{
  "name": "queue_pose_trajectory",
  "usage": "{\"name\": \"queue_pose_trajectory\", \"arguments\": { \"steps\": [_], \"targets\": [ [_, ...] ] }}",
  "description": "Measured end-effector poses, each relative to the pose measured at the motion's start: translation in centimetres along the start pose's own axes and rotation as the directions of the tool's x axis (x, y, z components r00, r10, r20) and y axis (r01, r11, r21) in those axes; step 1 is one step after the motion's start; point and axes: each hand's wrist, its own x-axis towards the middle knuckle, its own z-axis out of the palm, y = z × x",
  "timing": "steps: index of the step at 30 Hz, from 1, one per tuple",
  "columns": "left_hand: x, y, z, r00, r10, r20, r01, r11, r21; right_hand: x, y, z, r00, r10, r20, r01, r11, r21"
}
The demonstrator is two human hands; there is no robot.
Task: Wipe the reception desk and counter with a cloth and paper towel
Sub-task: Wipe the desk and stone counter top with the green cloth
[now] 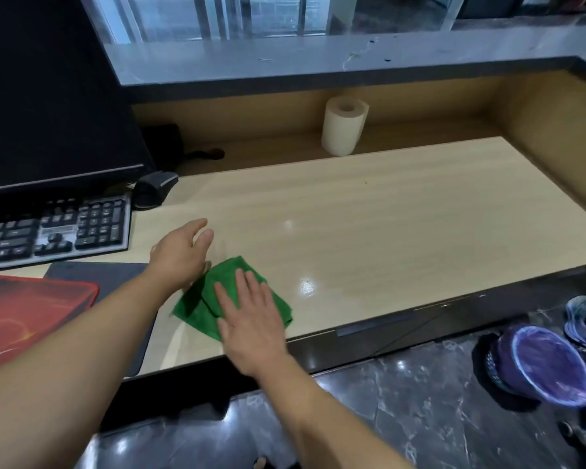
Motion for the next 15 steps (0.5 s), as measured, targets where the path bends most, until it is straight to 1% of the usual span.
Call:
{"name": "queue_pose_trajectory", "arguments": {
  "steps": [1, 2, 3, 5, 7, 9, 10, 12, 13, 14, 15],
  "targets": [
    [0.0, -0.2, -0.1, 1.0, 0.0, -0.003, 0.0, 1.0, 0.007, -0.5, 2.2, -0.2, 0.999, -0.031, -0.022, 0.031, 0.999, -0.02],
    [0.0, -0.3, -0.3, 1.0, -0.005, -0.004, 0.005, 1.0, 0.014, -1.0, 4.8, -0.5, 0.999, 0.001, -0.051, -0.003, 0.999, -0.032],
    [-0.1, -0.5, -0.5, 1.0, -0.014, -0.005, 0.015, 1.0, 0.022, -1.6, 7.7, -1.0, 0.993, 0.084, -0.077, -0.087, 0.996, -0.03],
    [-0.4, -1.0, -0.9, 1.0, -0.031, -0.002, 0.031, 0.999, 0.036, -2.9, 13.5, -2.4, 0.959, 0.251, -0.133, -0.258, 0.965, -0.035],
    [-0.8, -1.8, -1.4, 0.999, -0.034, -0.004, 0.034, 0.999, 0.031, -4.1, 18.4, -4.1, 0.901, 0.407, -0.148, -0.419, 0.906, -0.065],
    [-1.1, -2.6, -2.1, 0.999, -0.037, -0.017, 0.037, 0.999, 0.027, -4.6, 20.8, -5.2, 0.815, 0.559, -0.153, -0.571, 0.82, -0.041],
    [-1.3, -3.1, -2.4, 0.999, -0.041, -0.024, 0.042, 0.999, 0.027, -4.4, 20.7, -5.3, 0.763, 0.628, -0.156, -0.638, 0.77, -0.019],
    [-1.6, -4.0, -2.9, 0.998, -0.06, -0.035, 0.061, 0.998, 0.019, -3.2, 17.4, -4.9, 0.677, 0.718, -0.162, -0.724, 0.689, 0.033],
    [-1.8, -4.4, -3.2, 0.997, -0.069, -0.042, 0.07, 0.998, 0.012, -2.3, 14.7, -4.3, 0.673, 0.724, -0.148, -0.725, 0.686, 0.057],
    [-2.0, -4.7, -3.3, 0.996, -0.078, -0.044, 0.078, 0.997, 0.005, -1.5, 11.6, -3.4, 0.706, 0.694, -0.141, -0.693, 0.718, 0.064],
    [-2.2, -5.0, -3.6, 0.995, -0.087, -0.045, 0.087, 0.996, 0.001, -0.8, 8.4, -2.4, 0.762, 0.623, -0.174, -0.624, 0.779, 0.056]
  ]
}}
